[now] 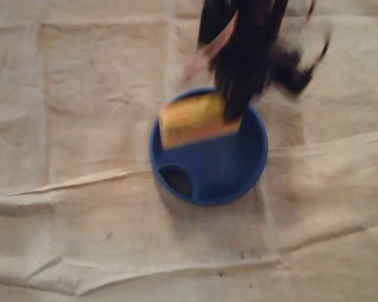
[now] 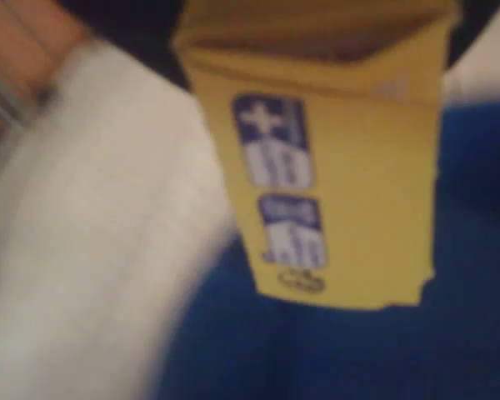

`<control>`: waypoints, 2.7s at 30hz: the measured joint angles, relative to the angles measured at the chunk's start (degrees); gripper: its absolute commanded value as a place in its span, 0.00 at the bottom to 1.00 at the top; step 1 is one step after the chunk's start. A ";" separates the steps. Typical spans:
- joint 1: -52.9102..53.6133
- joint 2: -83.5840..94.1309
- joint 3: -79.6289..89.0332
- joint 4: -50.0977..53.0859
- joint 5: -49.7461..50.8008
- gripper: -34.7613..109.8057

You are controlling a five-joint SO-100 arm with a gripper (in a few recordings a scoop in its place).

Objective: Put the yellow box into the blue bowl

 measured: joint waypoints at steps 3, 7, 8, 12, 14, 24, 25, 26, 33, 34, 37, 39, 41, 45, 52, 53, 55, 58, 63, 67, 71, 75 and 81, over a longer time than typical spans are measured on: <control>0.00 -4.39 -3.96 0.00 0.00 0.24; 0.00 -7.47 -8.17 0.00 0.00 0.24; 0.00 -8.00 -8.96 0.00 0.00 0.24; 0.00 -8.79 -10.99 0.00 0.00 0.24; 0.00 -8.79 -11.16 0.00 0.00 0.24; 0.00 -8.79 -11.16 0.00 0.00 0.35; 0.00 -8.79 -11.16 0.00 0.00 0.37; 0.00 -8.79 -11.16 0.00 0.00 0.38; 0.00 -8.79 -11.16 0.09 0.00 0.39; 0.00 -8.79 -11.16 0.53 0.00 0.39; 0.00 -8.79 -11.43 2.46 0.00 0.39; 0.00 -8.79 -11.87 3.43 0.00 0.39; 0.00 -8.79 -12.13 4.39 0.00 0.39; 0.00 -8.79 -12.13 6.24 0.00 0.39; 0.00 -8.79 -12.13 8.88 0.00 0.29; 0.00 -8.79 -12.13 9.05 0.00 0.27; 0.00 -7.91 -12.13 9.23 0.00 0.23; 0.00 -5.54 -12.13 9.23 0.00 0.24; 0.00 0.35 -12.13 9.23 0.00 0.24; 0.00 6.50 -12.13 9.76 0.00 0.24; 0.00 13.01 -12.13 12.74 0.00 0.24; 0.00 18.90 -12.13 15.91 0.00 0.24; -0.09 26.89 -12.13 19.07 3.96 0.24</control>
